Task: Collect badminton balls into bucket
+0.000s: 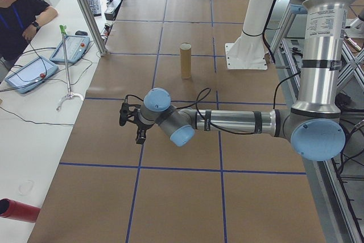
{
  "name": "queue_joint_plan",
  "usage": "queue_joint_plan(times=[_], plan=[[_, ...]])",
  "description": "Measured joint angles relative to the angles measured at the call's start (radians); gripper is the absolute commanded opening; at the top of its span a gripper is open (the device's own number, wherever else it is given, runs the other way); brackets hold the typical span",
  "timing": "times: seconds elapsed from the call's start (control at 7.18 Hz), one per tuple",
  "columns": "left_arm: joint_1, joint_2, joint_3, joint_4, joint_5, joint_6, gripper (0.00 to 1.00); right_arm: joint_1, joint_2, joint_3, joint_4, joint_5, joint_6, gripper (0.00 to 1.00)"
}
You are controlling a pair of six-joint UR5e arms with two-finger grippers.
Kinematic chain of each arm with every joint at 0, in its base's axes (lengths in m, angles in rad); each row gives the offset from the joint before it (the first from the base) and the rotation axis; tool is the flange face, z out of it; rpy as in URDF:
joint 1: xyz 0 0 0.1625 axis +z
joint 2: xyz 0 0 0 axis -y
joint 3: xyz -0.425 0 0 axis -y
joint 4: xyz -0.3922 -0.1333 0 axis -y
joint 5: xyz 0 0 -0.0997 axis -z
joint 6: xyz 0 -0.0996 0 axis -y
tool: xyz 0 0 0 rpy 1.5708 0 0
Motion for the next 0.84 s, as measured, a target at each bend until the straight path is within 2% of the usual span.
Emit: queue_joint_plan(times=[0.14,0.42,0.7,0.84], plan=[[0.055,0.034,0.001,-0.126,0.028,-0.169,1.00,0.000,0.000,0.000,0.000,0.000,0.000,1.00],[0.205,0.074,0.001,-0.329,0.149,-0.534,1.00,0.000,0.000,0.000,0.000,0.000,0.000,1.00],[0.363,0.081,0.001,-0.432,0.291,-0.861,1.00,0.000,0.000,0.000,0.000,0.000,0.000,1.00],[0.404,0.081,0.000,-0.446,0.318,-0.972,1.00,0.000,0.000,0.000,0.000,0.000,0.000,1.00]])
